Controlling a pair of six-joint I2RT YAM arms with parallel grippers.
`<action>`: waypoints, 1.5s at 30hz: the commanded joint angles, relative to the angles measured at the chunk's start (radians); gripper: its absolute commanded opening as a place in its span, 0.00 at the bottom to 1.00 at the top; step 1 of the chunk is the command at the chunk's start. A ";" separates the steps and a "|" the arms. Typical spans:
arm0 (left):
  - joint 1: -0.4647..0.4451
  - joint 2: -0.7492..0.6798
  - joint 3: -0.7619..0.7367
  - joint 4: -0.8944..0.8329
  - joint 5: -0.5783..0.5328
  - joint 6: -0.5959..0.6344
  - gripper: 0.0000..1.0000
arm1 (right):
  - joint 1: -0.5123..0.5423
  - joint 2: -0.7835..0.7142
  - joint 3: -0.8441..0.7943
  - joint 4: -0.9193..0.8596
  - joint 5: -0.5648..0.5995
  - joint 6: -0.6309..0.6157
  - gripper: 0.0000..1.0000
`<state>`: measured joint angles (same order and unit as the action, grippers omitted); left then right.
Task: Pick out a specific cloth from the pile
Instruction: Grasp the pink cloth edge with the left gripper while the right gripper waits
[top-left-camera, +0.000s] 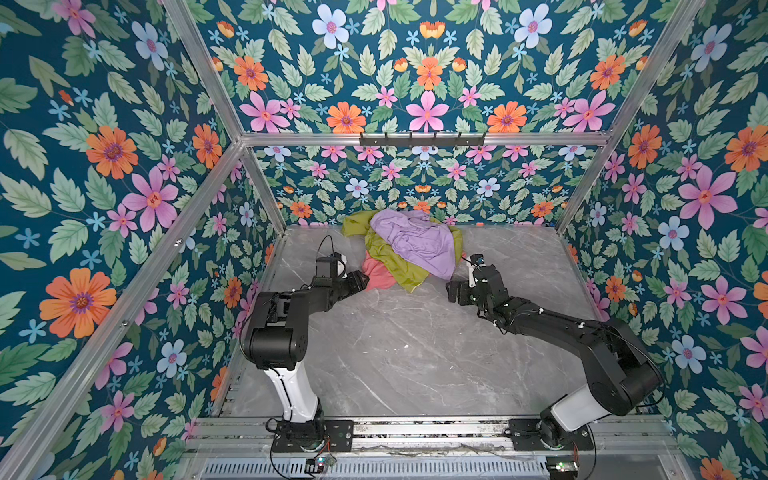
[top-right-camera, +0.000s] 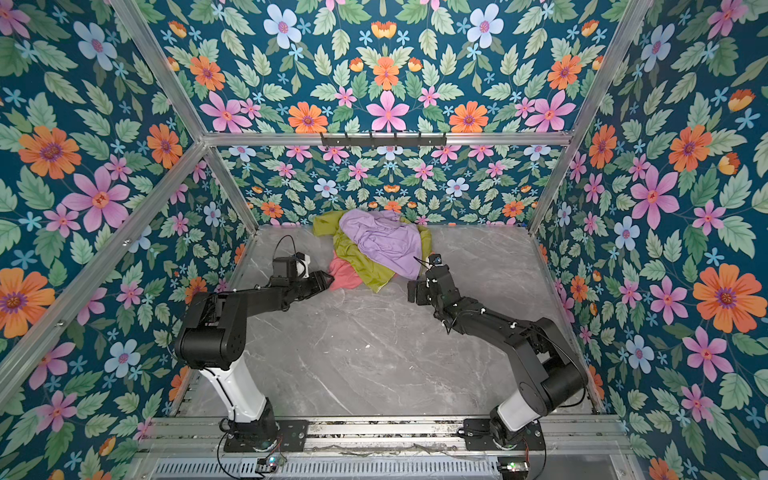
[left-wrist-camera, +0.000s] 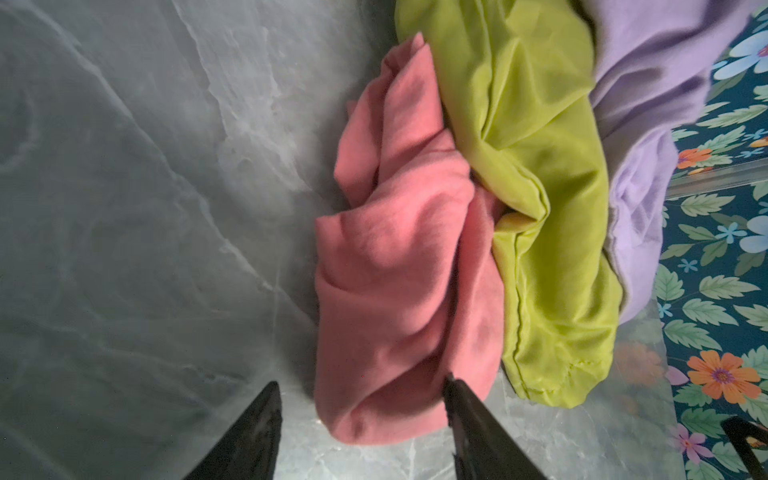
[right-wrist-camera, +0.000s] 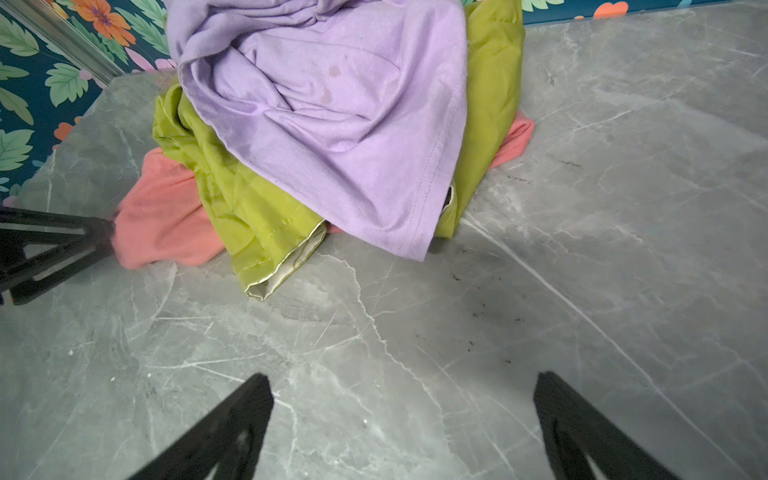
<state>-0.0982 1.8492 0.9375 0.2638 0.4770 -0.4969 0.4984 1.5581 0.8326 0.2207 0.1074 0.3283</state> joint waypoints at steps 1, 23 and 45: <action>-0.004 0.017 0.006 0.033 0.027 -0.019 0.65 | 0.003 0.001 0.003 0.002 0.004 -0.008 0.99; -0.012 0.035 0.024 0.059 0.072 -0.050 0.24 | 0.014 -0.010 0.006 -0.016 0.010 0.006 0.99; -0.071 -0.016 0.126 -0.049 0.048 -0.064 0.07 | 0.167 0.055 0.062 0.046 0.114 -0.242 0.99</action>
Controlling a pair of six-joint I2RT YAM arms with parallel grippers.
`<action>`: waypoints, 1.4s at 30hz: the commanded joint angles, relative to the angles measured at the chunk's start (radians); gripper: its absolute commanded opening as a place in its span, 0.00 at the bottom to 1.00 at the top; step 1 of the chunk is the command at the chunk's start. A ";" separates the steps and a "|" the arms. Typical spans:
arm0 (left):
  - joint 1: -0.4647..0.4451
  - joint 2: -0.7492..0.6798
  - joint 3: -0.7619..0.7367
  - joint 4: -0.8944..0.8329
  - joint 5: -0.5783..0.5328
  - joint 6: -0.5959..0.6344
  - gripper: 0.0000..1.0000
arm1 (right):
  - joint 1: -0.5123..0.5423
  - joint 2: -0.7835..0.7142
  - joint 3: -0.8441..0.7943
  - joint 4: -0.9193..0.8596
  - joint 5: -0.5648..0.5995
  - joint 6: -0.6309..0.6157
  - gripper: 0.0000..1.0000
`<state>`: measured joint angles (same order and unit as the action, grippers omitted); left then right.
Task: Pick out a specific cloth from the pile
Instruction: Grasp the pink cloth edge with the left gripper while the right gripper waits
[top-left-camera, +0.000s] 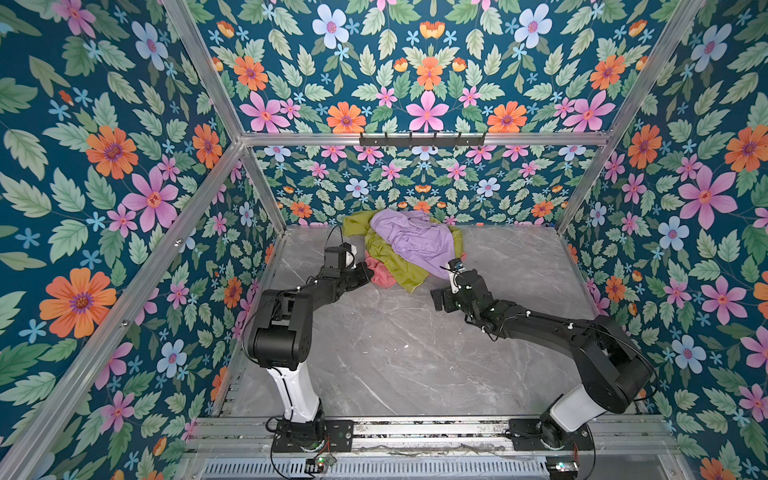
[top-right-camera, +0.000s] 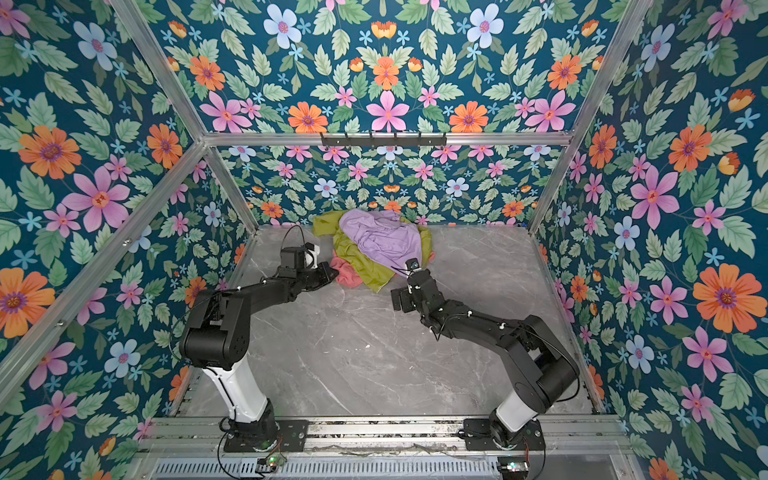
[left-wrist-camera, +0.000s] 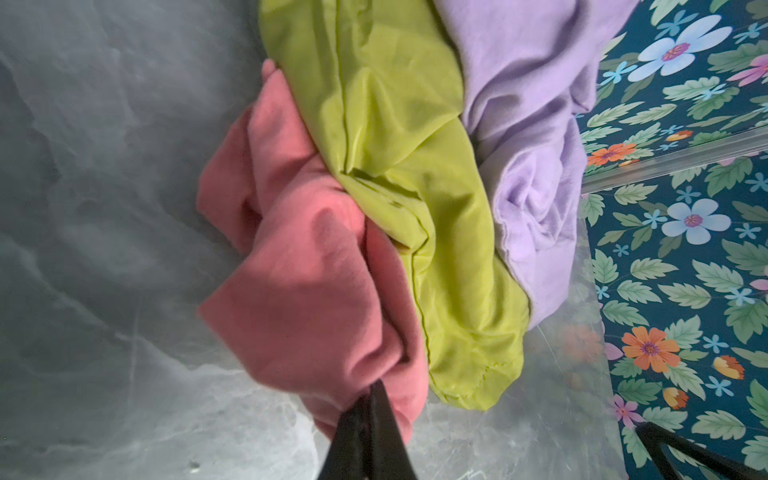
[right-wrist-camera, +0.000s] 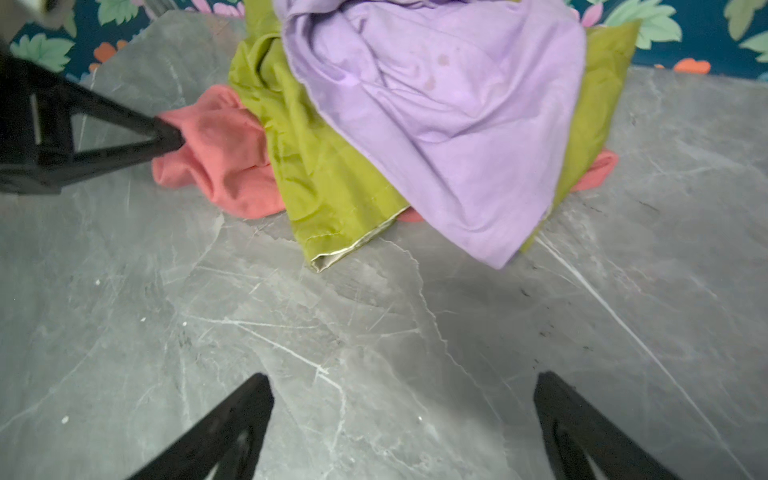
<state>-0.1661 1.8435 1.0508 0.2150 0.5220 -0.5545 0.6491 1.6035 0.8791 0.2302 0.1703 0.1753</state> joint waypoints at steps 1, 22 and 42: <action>-0.007 -0.013 0.018 -0.004 0.003 -0.007 0.07 | 0.020 0.014 0.019 0.033 0.051 -0.094 0.99; -0.046 -0.032 0.194 -0.112 0.016 -0.005 0.01 | 0.024 0.019 0.038 0.062 -0.048 -0.125 0.99; -0.056 -0.053 0.324 -0.148 0.023 -0.008 0.00 | 0.024 0.001 0.026 0.057 -0.048 -0.110 0.99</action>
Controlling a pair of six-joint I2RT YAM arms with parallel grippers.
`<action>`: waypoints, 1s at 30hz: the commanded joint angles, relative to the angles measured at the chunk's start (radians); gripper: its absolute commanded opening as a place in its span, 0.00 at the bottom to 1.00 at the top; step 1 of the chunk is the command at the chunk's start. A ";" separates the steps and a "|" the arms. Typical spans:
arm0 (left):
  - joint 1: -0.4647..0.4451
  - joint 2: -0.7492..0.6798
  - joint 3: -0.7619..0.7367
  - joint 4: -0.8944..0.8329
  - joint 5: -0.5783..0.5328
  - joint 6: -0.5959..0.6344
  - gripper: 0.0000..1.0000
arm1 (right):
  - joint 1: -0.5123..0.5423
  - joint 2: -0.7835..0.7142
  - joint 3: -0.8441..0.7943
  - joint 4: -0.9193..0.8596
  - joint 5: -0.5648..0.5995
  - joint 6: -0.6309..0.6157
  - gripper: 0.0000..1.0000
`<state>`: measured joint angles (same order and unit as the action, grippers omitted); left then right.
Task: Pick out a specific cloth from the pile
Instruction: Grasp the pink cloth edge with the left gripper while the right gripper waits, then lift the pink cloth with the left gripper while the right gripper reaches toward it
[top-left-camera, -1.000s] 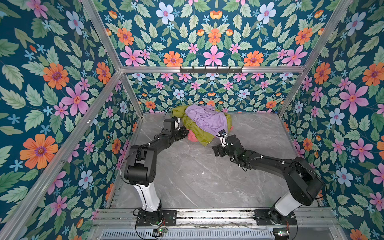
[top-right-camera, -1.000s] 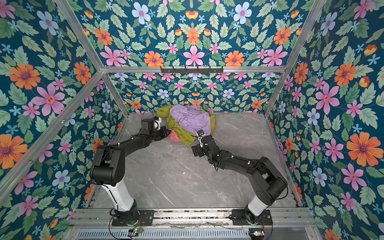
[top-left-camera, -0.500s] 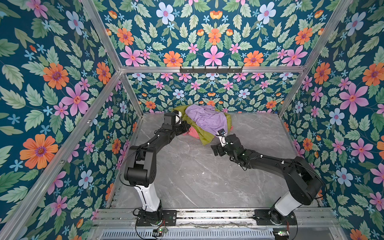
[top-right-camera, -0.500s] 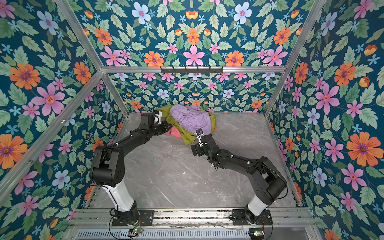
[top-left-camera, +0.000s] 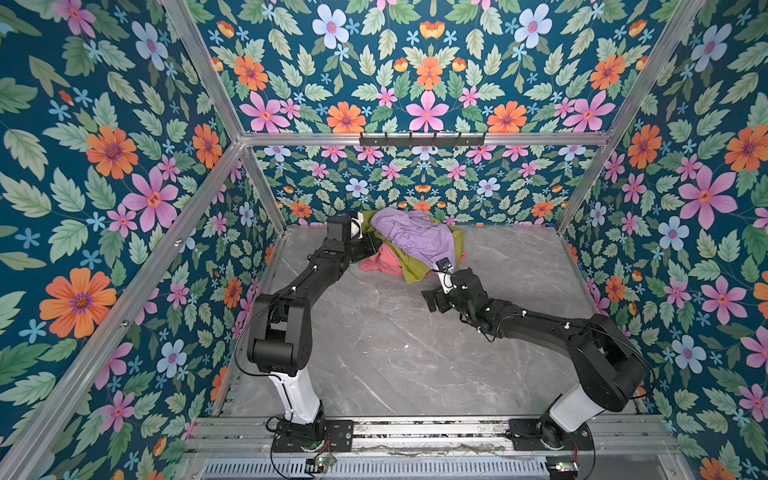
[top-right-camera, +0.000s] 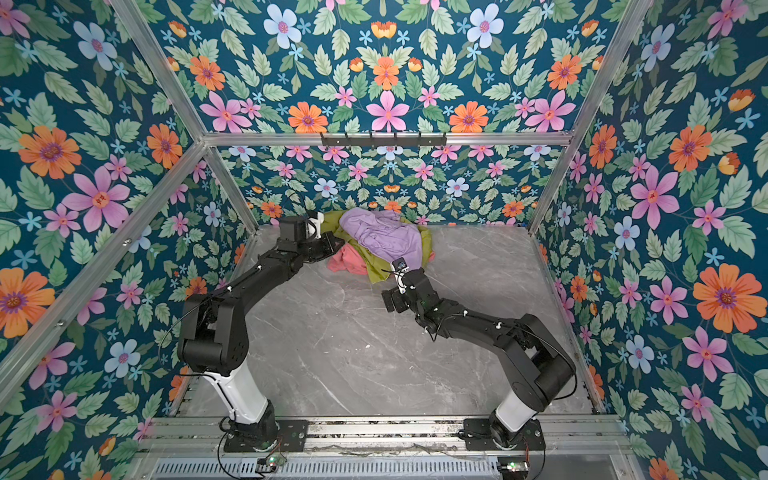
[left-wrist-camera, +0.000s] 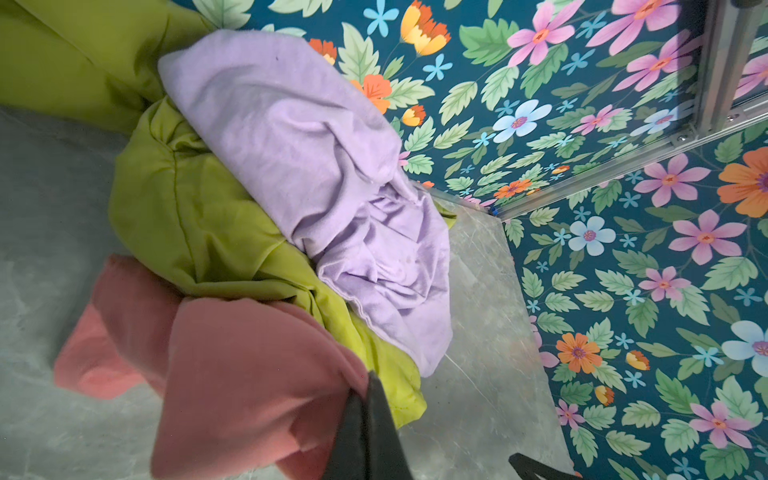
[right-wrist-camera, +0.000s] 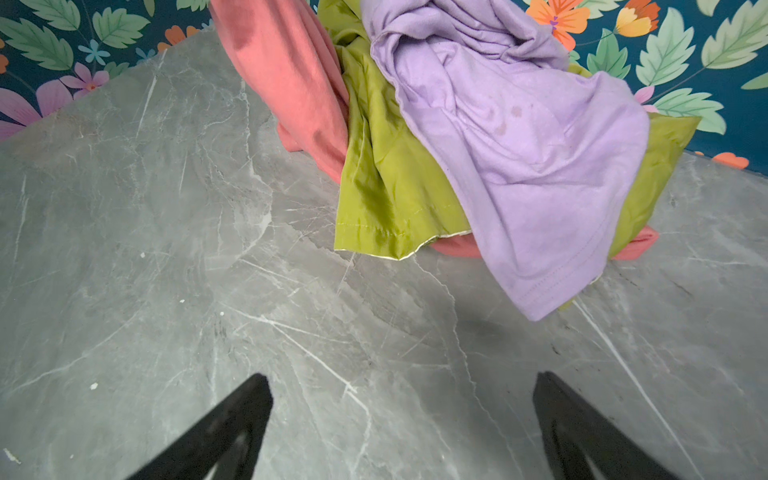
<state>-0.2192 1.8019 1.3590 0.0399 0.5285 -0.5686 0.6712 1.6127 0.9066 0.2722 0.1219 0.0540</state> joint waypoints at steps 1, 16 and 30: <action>-0.002 -0.013 0.021 0.026 0.018 0.006 0.00 | 0.002 -0.009 -0.001 0.015 0.000 0.010 0.99; -0.008 -0.041 0.061 0.022 0.025 0.006 0.00 | 0.002 -0.011 -0.011 0.022 -0.007 0.021 0.99; -0.012 -0.090 0.087 0.030 0.042 -0.008 0.00 | 0.002 -0.014 -0.013 0.030 -0.008 0.023 0.99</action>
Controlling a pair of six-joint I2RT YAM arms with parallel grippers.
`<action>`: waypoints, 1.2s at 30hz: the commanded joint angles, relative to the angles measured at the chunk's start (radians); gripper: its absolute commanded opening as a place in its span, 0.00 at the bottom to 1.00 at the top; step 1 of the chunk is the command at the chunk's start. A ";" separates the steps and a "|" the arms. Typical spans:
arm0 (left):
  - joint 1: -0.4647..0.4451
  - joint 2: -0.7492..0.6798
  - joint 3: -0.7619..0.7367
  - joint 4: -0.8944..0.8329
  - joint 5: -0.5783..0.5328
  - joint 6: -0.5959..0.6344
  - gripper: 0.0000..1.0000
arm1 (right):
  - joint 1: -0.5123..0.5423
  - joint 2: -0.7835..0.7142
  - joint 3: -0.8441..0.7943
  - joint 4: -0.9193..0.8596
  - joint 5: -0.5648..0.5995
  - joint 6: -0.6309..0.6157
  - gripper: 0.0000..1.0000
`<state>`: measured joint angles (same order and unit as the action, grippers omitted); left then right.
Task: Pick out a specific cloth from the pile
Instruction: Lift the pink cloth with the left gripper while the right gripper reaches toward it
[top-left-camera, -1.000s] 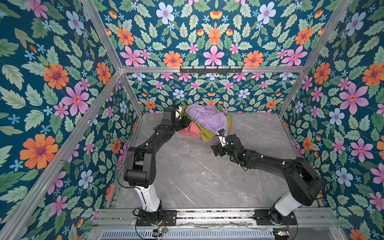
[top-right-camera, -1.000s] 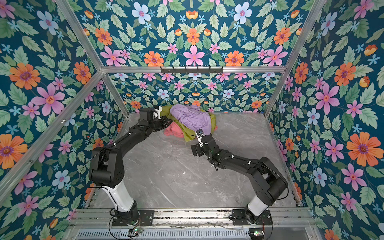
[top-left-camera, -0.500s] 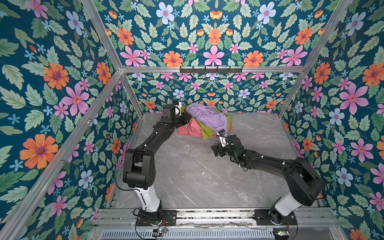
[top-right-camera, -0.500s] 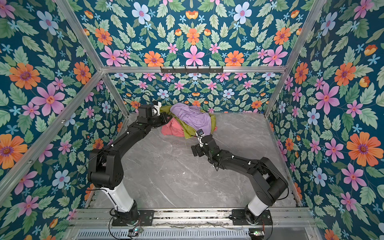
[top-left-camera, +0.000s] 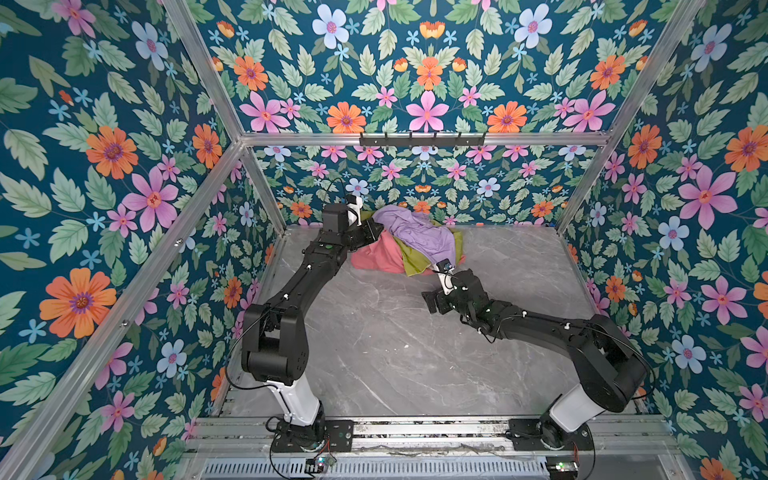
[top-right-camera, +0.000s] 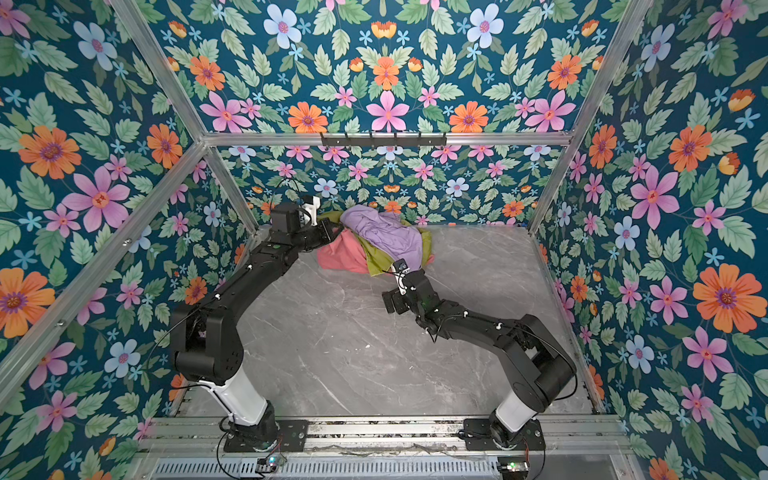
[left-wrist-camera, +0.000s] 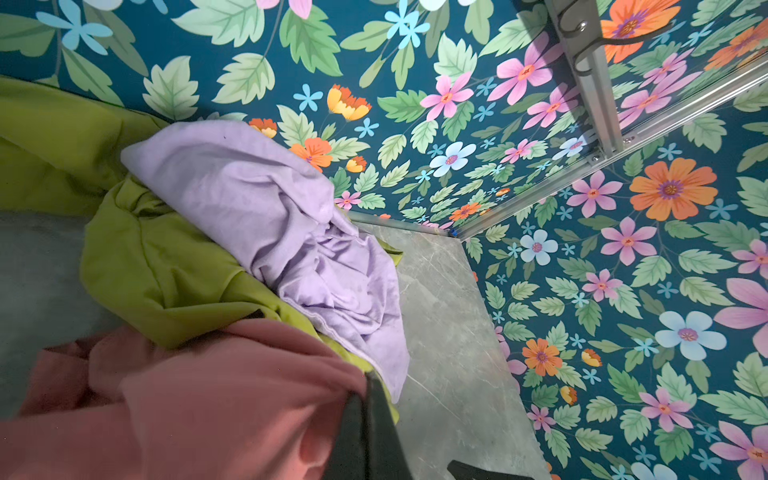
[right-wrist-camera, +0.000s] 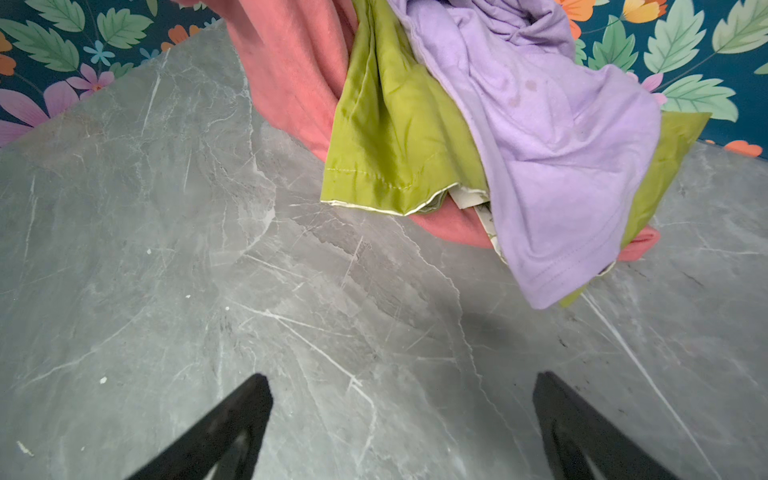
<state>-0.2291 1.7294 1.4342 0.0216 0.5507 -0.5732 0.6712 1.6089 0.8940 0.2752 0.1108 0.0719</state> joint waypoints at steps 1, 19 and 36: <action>-0.002 -0.019 0.014 0.048 0.021 -0.004 0.00 | 0.002 -0.012 -0.002 0.029 0.002 0.005 0.99; -0.025 -0.077 0.065 0.078 0.039 -0.048 0.00 | 0.002 -0.040 -0.030 0.063 -0.015 -0.001 0.99; -0.042 -0.114 0.078 0.106 0.037 -0.070 0.00 | 0.002 -0.033 -0.041 0.224 -0.110 -0.107 0.91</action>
<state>-0.2691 1.6283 1.5005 0.0307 0.5674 -0.6453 0.6720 1.5700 0.8478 0.4065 0.0479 0.0124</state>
